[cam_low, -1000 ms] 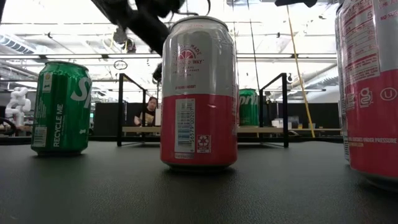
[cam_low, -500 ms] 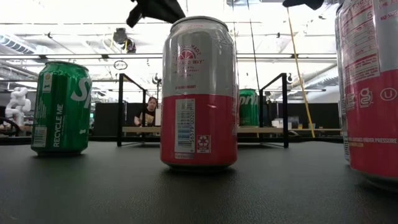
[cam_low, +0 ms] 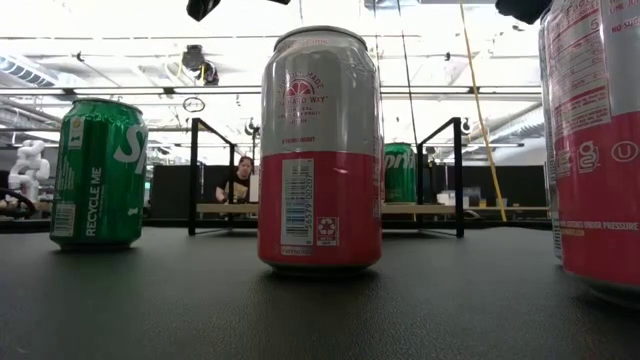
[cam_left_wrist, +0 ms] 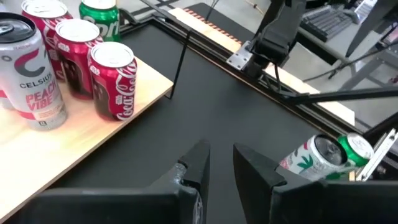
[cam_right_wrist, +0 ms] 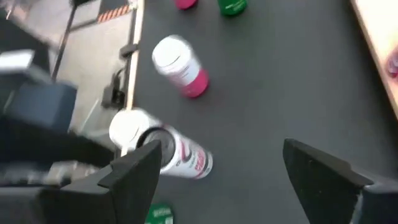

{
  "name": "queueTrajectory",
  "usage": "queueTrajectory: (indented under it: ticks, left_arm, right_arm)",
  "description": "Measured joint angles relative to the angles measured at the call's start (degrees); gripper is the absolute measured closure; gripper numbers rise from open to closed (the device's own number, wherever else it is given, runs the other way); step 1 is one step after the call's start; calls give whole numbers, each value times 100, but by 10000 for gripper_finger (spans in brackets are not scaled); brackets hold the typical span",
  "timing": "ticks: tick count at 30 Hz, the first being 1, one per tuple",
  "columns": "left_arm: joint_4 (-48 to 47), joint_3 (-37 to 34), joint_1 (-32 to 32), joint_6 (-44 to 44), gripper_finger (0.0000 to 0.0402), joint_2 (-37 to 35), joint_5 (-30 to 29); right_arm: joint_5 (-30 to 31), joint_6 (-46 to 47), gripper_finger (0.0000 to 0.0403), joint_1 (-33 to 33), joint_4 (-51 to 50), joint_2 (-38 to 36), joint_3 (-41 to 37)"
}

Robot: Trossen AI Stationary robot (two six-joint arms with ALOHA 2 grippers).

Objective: Place canned beverage on shelf
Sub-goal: Put the white soda can on the shelf

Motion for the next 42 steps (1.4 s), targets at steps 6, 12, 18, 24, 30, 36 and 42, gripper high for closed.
queueTrajectory:
  ticks: [6,12,18,24,30,36,42]
  left_arm:
    - [-154,2,-121,-19,330,0,-5]
    - [-167,2,-122,-18,330,0,0]
    - [-172,2,-124,-19,330,0,18]
    - [-176,2,-122,-20,330,0,50]
    - [-181,2,-122,-20,330,0,62]
    - [-211,2,-122,6,330,0,67]
    - [-277,2,-120,9,330,0,68]
  right_arm:
    - [-296,-249,90,453,-71,34,0]
    - [-140,304,89,998,131,229,0]
    - [-127,629,81,1388,605,823,2]
    - [-140,846,42,1556,875,1495,2]
    - [-131,633,19,1570,1027,1944,2]
    - [-134,334,18,1561,1094,2344,2]
    - [-94,167,18,1561,1030,2765,2]
